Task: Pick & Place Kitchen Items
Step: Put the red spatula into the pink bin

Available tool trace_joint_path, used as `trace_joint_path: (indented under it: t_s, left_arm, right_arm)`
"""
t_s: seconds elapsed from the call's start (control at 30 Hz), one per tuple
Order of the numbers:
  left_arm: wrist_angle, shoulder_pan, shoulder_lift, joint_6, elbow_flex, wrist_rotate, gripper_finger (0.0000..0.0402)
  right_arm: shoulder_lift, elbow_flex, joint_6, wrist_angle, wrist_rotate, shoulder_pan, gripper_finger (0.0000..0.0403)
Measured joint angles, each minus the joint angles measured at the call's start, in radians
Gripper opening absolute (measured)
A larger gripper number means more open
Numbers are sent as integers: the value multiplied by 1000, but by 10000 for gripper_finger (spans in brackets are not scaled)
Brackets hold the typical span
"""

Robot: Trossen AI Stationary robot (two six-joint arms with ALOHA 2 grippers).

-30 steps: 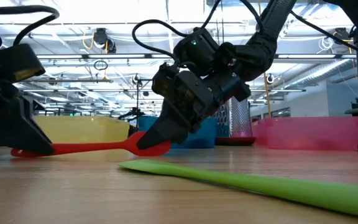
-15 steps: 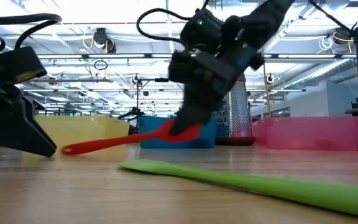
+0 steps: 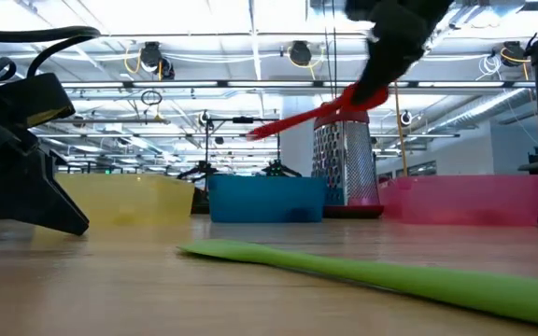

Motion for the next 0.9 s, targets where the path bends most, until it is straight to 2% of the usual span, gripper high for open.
trace_joint_path:
  t_s: [0.1,0.2,0.43,0.6,0.7,0.8,0.9]
  left_arm:
    - [7,0,0,-1,0,0,168]
    - [19,0,0,-1,0,2,168]
    - [23,0,0,-25,0,5,168]
    - [23,0,0,-22,0,5,168]
    - [23,0,0,-21,0,5,168]
    - [23,0,0,-20,0,5,168]
    - [22,0,0,-20,0,4,168]
  right_arm:
    - [-66,1,159,-128,154,37,17]
    - [-105,-9,353,-264,220,44,17]
    - [-136,-100,663,-457,200,35,18]
    - [-136,-136,811,-627,39,2,18]
    - [-136,-143,911,-742,-10,-7,18]
    - [-137,-152,1007,-822,1,-17,18]
    - [-137,-180,1073,-851,68,-37,22]
